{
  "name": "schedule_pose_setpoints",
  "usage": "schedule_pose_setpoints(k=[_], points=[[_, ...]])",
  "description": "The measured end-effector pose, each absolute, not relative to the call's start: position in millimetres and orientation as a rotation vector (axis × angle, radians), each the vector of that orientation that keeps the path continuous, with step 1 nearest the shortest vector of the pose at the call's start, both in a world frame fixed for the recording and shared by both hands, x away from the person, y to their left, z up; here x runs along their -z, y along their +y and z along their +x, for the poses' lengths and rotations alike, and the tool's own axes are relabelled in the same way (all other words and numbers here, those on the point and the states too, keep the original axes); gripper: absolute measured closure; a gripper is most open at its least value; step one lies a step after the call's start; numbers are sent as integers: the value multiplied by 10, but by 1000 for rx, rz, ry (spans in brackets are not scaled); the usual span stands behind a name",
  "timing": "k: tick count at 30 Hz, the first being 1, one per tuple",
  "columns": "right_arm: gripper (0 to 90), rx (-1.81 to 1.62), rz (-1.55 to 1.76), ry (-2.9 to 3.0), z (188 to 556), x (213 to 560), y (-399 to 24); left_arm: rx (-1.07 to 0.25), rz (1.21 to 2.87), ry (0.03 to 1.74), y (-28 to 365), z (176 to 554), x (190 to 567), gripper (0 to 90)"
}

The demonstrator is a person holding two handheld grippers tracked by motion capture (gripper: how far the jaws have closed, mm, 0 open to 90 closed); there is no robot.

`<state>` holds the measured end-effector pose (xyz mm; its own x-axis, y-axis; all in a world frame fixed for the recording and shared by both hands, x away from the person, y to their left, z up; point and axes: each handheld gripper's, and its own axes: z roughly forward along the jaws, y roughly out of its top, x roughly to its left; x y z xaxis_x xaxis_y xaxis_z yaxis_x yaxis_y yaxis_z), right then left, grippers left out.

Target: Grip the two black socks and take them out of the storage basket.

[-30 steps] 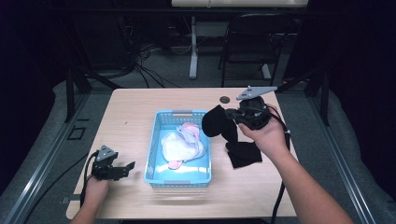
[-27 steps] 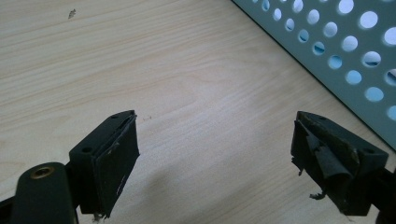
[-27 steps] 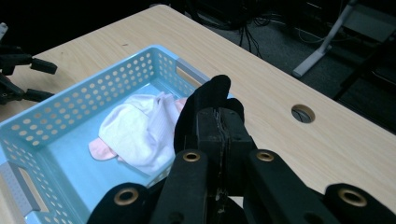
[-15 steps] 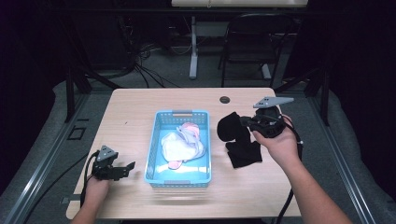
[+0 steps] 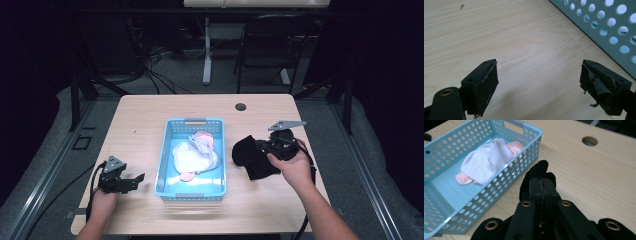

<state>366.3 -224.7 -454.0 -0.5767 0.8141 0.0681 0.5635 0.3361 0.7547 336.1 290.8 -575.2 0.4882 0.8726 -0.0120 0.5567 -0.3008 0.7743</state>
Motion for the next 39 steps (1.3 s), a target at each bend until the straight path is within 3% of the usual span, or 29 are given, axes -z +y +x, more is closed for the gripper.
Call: schedule_pose_setpoints(k=[10, 16, 17, 29, 31, 39], points=[[881, -990, 1380, 2203, 3789, 4977, -2543, -543, 2000, 1176, 2909, 3366, 5758, 151], [821, -974, 1472, 2167, 3786, 5249, -2695, -541, 2009, 1179, 2904, 3369, 5764, 151], [779, -969, 1486, 2137, 3780, 5320, -2741, -540, 2011, 1178, 2903, 3372, 5768, 151], [628, -985, 1519, 2071, 3658, 5428, -2810, -541, 2008, 1180, 2901, 3375, 5772, 151], [571, -976, 1512, 2075, 3645, 5439, -2801, -539, 2005, 1182, 2901, 3376, 5772, 151], [520, -973, 1504, 2065, 3635, 5410, -2792, -541, 2003, 1182, 2908, 3372, 5764, 151]])
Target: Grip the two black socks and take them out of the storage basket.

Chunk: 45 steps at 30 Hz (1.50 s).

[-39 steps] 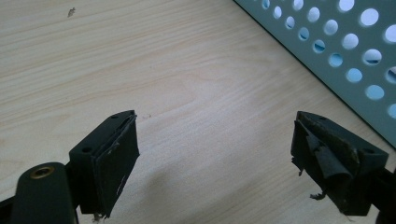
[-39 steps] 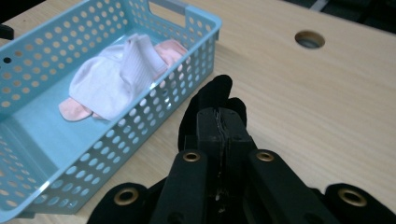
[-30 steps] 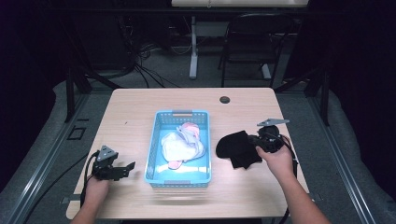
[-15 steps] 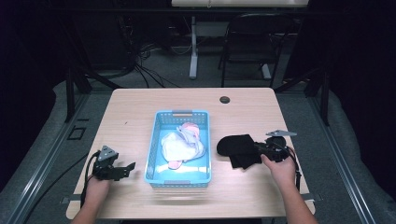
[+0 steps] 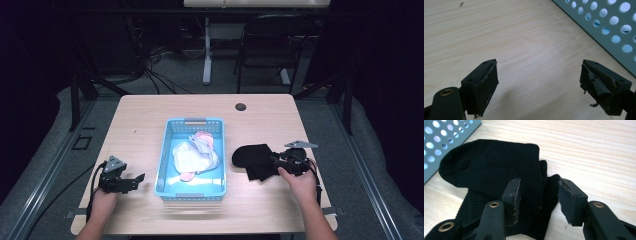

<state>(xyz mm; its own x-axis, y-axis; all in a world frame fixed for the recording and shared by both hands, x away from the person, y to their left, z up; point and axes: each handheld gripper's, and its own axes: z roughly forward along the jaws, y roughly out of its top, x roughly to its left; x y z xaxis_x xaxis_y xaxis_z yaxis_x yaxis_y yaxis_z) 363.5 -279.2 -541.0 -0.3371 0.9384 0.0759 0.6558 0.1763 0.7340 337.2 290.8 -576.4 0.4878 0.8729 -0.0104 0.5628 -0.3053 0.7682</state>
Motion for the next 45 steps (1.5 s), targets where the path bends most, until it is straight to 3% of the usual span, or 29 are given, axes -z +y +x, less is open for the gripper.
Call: schedule_pose_setpoints(k=[23, 45], points=[[498, -1020, 1345, 2125, 3454, 5081, -2462, -546, 2002, 1181, 2911, 3366, 5759, 151], [502, -1031, 1253, 2221, 3269, 5348, -2120, -537, 2005, 1178, 2908, 3368, 5760, 151]])
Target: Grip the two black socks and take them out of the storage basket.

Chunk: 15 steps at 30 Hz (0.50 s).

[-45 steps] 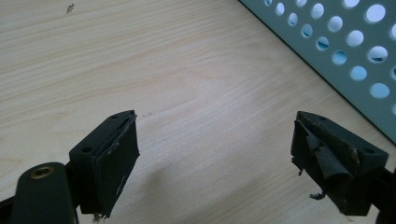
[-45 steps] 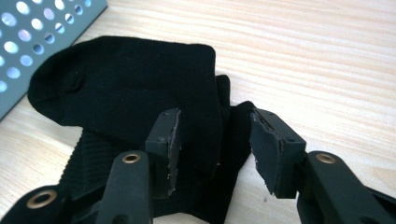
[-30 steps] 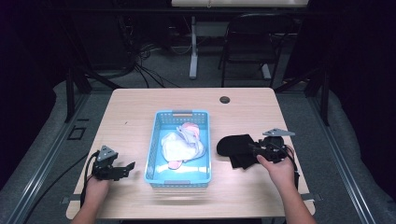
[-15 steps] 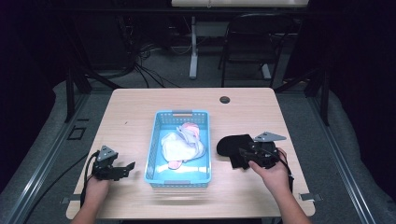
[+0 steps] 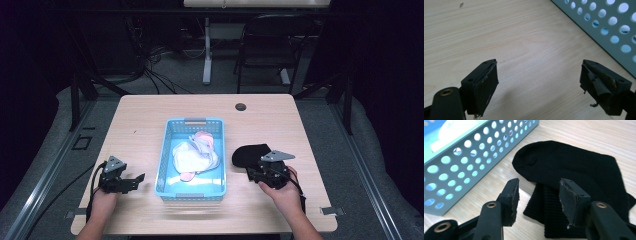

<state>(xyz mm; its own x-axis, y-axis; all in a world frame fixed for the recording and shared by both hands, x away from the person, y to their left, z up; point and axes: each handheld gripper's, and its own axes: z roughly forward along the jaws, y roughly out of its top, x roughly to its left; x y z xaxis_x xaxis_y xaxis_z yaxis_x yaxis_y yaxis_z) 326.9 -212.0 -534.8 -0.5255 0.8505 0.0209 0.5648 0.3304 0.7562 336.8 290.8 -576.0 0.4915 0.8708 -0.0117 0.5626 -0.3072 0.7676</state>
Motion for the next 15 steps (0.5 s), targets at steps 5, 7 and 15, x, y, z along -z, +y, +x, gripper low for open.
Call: schedule_pose_setpoints(k=[5, 7, 15], points=[[502, -1054, 1270, 2214, 3261, 5395, -2116, -535, 1997, 1181, 2904, 3369, 5763, 151], [502, -1058, 1281, 2204, 3251, 5442, -2126, -536, 1995, 1182, 2907, 3373, 5761, 151], [498, -1062, 1272, 2167, 3246, 5460, -2156, -536, 1994, 1180, 2905, 3373, 5759, 151]])
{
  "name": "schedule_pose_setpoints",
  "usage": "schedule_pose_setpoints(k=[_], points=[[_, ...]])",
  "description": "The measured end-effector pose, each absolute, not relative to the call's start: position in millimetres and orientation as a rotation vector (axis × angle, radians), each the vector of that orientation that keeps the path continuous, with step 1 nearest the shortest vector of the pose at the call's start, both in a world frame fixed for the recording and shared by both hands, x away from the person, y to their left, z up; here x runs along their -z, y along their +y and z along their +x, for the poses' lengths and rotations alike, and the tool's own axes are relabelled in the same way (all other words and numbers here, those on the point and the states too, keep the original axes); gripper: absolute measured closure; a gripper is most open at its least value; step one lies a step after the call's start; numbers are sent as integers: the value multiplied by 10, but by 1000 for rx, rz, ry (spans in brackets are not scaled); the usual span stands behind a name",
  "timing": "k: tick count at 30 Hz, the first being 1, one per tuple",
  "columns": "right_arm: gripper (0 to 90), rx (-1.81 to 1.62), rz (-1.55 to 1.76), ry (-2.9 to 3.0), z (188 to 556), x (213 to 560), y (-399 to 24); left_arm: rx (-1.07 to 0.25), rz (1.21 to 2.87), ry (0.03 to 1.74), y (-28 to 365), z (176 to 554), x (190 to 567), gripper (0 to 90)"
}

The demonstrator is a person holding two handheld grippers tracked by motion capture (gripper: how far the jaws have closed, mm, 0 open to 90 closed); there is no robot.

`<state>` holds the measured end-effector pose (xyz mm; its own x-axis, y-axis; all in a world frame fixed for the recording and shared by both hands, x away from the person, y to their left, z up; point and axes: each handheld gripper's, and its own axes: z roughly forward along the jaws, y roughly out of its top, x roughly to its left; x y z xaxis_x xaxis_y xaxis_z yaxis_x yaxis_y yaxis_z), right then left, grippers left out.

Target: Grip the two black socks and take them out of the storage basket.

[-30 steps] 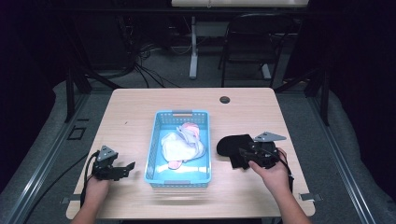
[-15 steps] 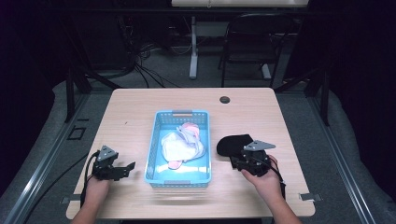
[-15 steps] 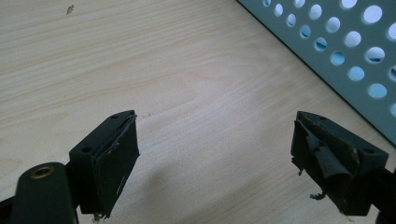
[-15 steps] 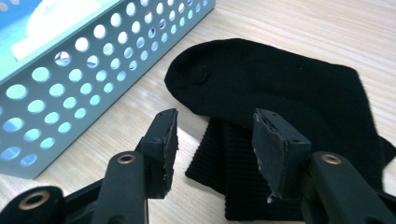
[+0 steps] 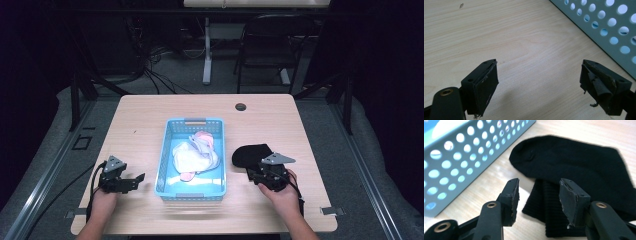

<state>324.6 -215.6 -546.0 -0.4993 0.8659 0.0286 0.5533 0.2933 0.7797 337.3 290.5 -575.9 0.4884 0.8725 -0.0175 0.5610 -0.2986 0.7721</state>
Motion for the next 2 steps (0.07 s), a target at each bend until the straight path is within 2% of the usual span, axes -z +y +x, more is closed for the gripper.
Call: schedule_pose_setpoints(k=[2], points=[[491, -1067, 1271, 2155, 3243, 5443, -2170, -536, 1996, 1179, 2907, 3375, 5758, 151]])
